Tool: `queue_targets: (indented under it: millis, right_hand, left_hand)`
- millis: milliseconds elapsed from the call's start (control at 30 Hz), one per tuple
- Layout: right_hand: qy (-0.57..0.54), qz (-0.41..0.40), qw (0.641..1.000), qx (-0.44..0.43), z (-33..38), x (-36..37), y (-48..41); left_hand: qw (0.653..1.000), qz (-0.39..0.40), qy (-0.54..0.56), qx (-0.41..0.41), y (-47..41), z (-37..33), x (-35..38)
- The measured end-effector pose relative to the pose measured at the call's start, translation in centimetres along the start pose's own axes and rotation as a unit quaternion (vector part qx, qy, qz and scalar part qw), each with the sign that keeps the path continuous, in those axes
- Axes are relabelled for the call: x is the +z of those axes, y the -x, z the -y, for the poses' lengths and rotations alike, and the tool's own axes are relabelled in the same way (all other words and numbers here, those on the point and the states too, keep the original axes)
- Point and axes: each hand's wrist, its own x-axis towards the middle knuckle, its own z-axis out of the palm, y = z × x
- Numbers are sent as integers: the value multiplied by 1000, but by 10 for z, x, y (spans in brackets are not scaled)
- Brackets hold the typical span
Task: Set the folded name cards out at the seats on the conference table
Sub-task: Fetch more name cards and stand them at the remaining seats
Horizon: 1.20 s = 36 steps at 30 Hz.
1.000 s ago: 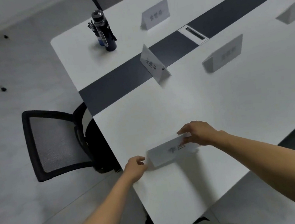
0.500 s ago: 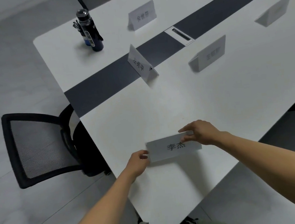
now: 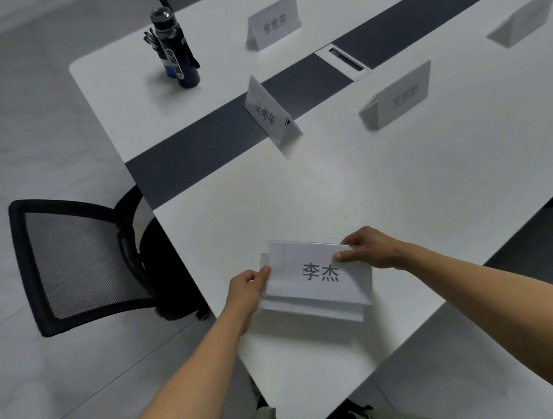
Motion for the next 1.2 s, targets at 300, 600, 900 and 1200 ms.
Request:
queue_targets:
  millis: [300,600,900,1200]
  right_hand:
    - [-91,-83,992,28,-9,-31,12]
    - [-144,-161,973,76,-25,-43,20]
    - [-165,-160,973,39,40,-7,5]
    - [-141,-128,980,-51,209,82,-23]
  left_hand:
    - [991,31,96,-85,-1,0,-14]
    - [985,29,145,-90,6,-9,-47]
    - [970,-177,164,-34,30,-20,-117]
    - [933,-269,219,94,91,-23,-292]
